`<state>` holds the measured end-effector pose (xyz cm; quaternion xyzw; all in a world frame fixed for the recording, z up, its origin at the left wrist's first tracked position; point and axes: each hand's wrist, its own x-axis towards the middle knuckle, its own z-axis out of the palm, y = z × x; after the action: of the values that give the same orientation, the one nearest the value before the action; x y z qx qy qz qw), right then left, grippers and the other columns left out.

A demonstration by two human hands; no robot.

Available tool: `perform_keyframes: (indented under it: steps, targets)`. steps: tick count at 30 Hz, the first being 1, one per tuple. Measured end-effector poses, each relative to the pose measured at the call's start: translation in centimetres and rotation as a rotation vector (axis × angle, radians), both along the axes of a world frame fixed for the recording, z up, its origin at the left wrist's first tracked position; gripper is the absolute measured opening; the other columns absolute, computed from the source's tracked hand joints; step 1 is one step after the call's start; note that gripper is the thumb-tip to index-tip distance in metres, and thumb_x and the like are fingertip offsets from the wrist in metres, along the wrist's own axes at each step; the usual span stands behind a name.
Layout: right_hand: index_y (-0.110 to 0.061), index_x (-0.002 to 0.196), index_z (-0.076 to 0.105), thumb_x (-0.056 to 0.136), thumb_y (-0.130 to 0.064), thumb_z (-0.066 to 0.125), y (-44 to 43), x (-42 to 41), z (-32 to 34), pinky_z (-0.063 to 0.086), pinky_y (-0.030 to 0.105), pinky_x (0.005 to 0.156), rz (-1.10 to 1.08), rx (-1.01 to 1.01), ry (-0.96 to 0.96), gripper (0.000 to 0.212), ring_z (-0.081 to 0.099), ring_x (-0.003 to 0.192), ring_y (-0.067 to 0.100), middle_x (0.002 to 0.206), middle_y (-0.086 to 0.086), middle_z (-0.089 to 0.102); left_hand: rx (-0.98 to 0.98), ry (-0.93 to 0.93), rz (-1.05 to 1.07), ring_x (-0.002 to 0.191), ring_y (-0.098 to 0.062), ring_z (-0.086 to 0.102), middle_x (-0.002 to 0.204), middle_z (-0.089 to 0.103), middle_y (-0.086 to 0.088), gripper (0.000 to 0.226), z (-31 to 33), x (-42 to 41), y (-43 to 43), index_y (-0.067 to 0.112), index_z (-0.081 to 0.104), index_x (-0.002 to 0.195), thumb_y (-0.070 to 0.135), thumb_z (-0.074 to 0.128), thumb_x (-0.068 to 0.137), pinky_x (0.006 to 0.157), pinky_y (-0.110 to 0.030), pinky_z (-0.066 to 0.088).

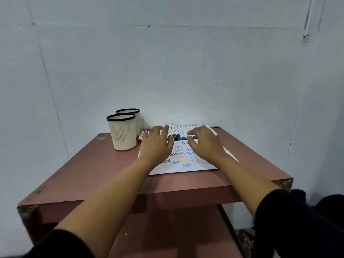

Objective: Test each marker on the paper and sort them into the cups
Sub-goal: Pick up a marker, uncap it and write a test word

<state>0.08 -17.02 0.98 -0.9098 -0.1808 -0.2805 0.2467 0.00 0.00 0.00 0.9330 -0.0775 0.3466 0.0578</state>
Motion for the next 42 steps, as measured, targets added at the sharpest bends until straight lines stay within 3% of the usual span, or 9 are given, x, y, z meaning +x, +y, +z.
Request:
perform_keyframes:
  steps: [8, 12, 16, 21, 25, 31, 36, 40, 42]
  targets:
    - [-0.016, 0.114, 0.066, 0.095, -0.028, 0.048, 0.1, 3.6, -1.2, 0.046, 0.038, 0.089, -0.020, -0.220, 0.118, 0.028, 0.051, 0.114, 0.028, 0.120, 0.009, 0.058, 0.013, 0.307, -0.027, 0.095, -0.027, 0.055, 0.103, 0.055, -0.008, 0.033, -0.3, 3.6, 1.8, 0.011, 0.059, 0.106, 0.028, 0.034, 0.096, 0.078, -0.036, 0.043]
    - [-0.014, 0.112, 0.063, 0.096, -0.024, 0.046, 0.2, 6.2, -1.3, 0.043, 0.032, 0.083, -0.004, -0.207, 0.196, 0.025, 0.055, 0.104, 0.025, 0.117, 0.007, 0.056, -0.023, 0.372, -0.061, 0.077, -0.020, 0.045, 0.084, 0.049, -0.005, 0.026, -0.4, 5.4, 3.5, 0.014, 0.048, 0.075, 0.025, 0.036, 0.095, 0.066, -0.030, 0.035]
    - [-0.011, 0.110, 0.060, 0.094, -0.021, 0.049, 1.1, 9.6, -1.1, 0.045, 0.033, 0.080, -0.011, -0.152, 0.183, 0.022, 0.056, 0.100, 0.026, 0.108, 0.010, 0.059, -0.063, 0.373, -0.084, 0.071, -0.019, 0.044, 0.073, 0.048, -0.002, 0.029, -0.7, 6.6, 4.5, 0.014, 0.045, 0.069, 0.024, 0.037, 0.095, 0.058, -0.029, 0.027]
    - [-0.022, 0.138, 0.047, 0.095, -0.028, 0.049, 3.3, 12.9, -1.2, 0.040, 0.039, 0.098, -0.031, -0.233, 0.187, 0.043, 0.044, 0.124, 0.030, 0.132, 0.012, 0.050, -0.106, 0.279, -0.104, 0.083, -0.023, 0.052, 0.091, 0.056, -0.006, 0.028, -2.1, 7.6, 5.6, 0.008, 0.060, 0.092, 0.028, 0.040, 0.094, 0.068, -0.031, 0.039]
    - [-0.018, 0.129, 0.057, 0.094, -0.026, 0.049, 4.0, 13.7, -2.3, 0.045, 0.045, 0.093, -0.064, -0.204, 0.150, 0.036, 0.050, 0.114, 0.030, 0.120, 0.011, 0.059, -0.149, 0.277, -0.137, 0.091, -0.023, 0.054, 0.100, 0.060, -0.007, 0.032, -2.5, 8.1, 5.8, 0.009, 0.063, 0.105, 0.029, 0.041, 0.095, 0.078, -0.035, 0.045]
    - [-0.011, 0.117, 0.065, 0.094, -0.024, 0.051, 3.9, 13.9, -2.6, 0.044, 0.039, 0.090, -0.110, -0.138, 0.077, 0.030, 0.050, 0.111, 0.028, 0.111, 0.008, 0.065, -0.176, 0.269, -0.156, 0.087, -0.019, 0.052, 0.097, 0.060, -0.006, 0.031, -2.4, 8.2, 5.9, 0.011, 0.064, 0.105, 0.029, 0.041, 0.095, 0.072, -0.029, 0.038]
    - [-0.004, 0.115, 0.066, 0.093, -0.015, 0.048, 3.2, 13.4, -1.2, 0.043, 0.031, 0.073, -0.177, 0.133, -0.053, 0.030, 0.056, 0.097, 0.028, 0.104, 0.015, 0.065, -0.191, 0.264, -0.181, 0.090, -0.019, 0.054, 0.105, 0.061, -0.006, 0.031, -2.2, 7.7, 5.8, 0.012, 0.062, 0.112, 0.029, 0.042, 0.096, 0.077, -0.031, 0.043]
    - [-0.006, 0.112, 0.068, 0.090, -0.007, 0.054, 2.5, 11.1, 0.3, 0.041, 0.019, 0.074, -0.086, 0.437, -0.148, 0.026, 0.059, 0.083, 0.016, 0.104, 0.013, 0.065, -0.207, 0.111, -0.270, 0.098, -0.028, 0.056, 0.114, 0.055, -0.014, 0.035, -2.1, 7.0, 5.8, 0.009, 0.055, 0.124, 0.024, 0.047, 0.093, 0.081, -0.034, 0.046]
    - [-0.009, 0.106, 0.069, 0.088, -0.003, 0.055, 2.2, 9.6, 0.8, 0.049, 0.023, 0.076, -0.002, 0.600, -0.104, 0.024, 0.063, 0.081, 0.016, 0.101, 0.010, 0.066, -0.168, 0.033, -0.258, 0.101, -0.034, 0.055, 0.114, 0.054, -0.019, 0.047, -1.9, 6.8, 5.9, 0.004, 0.052, 0.127, 0.029, 0.044, 0.089, 0.084, -0.040, 0.049]
